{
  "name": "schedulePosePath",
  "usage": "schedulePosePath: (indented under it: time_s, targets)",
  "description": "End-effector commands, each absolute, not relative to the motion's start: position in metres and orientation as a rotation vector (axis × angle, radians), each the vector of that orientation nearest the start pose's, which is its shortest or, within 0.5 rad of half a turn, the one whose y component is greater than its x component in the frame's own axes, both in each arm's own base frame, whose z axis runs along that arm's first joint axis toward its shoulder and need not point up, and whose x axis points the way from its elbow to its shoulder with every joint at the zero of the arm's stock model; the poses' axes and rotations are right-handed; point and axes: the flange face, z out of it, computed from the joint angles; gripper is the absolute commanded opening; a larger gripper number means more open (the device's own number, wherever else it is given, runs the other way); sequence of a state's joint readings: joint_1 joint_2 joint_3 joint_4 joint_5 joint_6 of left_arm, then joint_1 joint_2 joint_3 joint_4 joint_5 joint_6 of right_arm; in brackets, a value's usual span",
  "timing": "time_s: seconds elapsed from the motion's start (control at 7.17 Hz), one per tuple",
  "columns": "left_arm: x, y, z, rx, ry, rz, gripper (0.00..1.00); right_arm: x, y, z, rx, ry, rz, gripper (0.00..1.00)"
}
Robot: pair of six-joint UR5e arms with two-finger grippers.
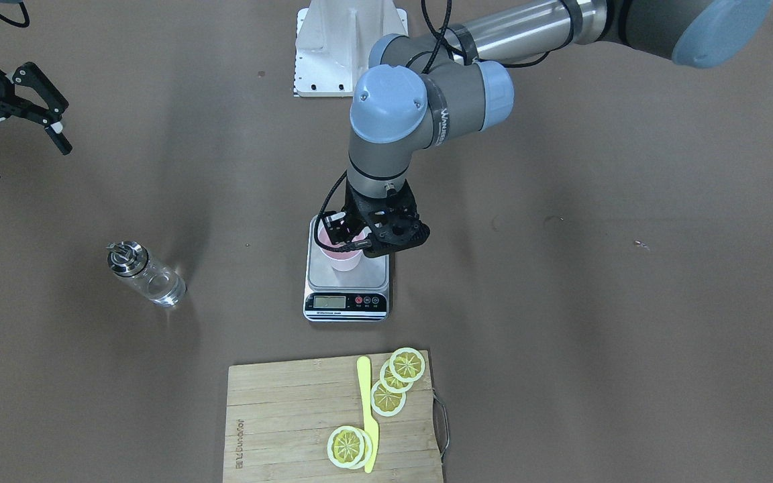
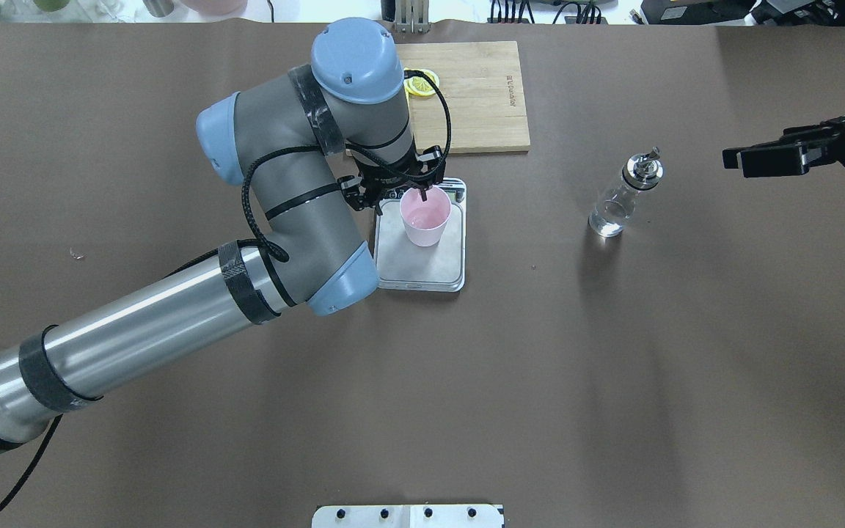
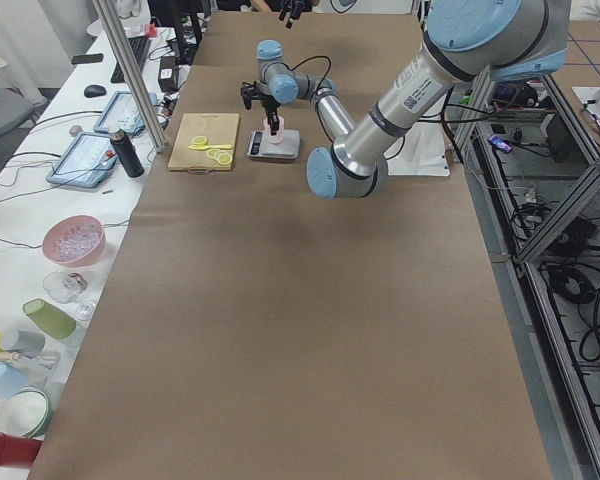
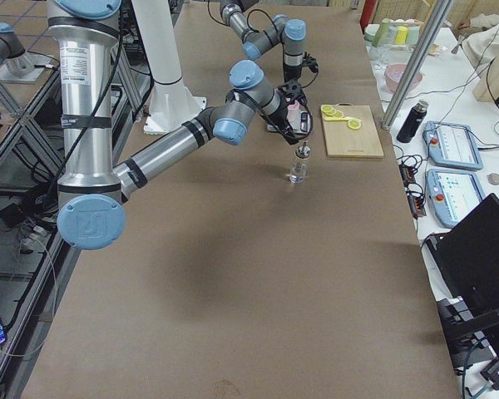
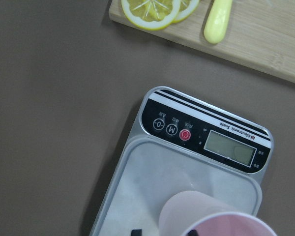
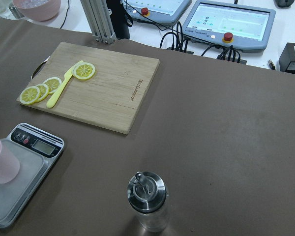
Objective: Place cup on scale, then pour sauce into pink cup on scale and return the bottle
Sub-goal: 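Carry the pink cup with the left gripper onto the scale, then release the cup and lift the left gripper while the right gripper reaches the dispenser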
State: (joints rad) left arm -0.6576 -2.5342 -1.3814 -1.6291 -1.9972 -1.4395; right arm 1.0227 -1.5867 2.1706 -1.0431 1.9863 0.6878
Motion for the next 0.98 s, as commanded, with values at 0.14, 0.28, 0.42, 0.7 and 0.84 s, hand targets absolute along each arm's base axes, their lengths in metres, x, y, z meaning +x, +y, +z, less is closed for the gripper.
schedulePosePath:
  time_s: [0.14, 0.28, 0.42, 0.7, 0.84]
  targets:
    - [0.489, -0.558, 0.134, -0.087, 0.957, -0.300, 0.99, -0.186, -0.408, 0.339, 0.759, -0.906, -0.071, 1.00]
    - [0.476, -0.563, 0.150, -0.070, 0.948, -0.288, 0.99, -0.207, -0.401, 0.342, 0.771, -0.891, -0.052, 1.00]
    - [0.468, -0.566, 0.155, -0.060, 0.947, -0.284, 0.99, -0.221, -0.398, 0.349, 0.775, -0.891, -0.062, 1.00]
    - [0.464, -0.570, 0.156, -0.044, 0.946, -0.270, 0.99, -0.256, -0.400, 0.399, 0.854, -0.898, -0.054, 1.00]
    - [0.463, -0.571, 0.160, -0.045, 0.941, -0.270, 0.99, -0.272, -0.399, 0.422, 0.874, -0.894, -0.052, 1.00]
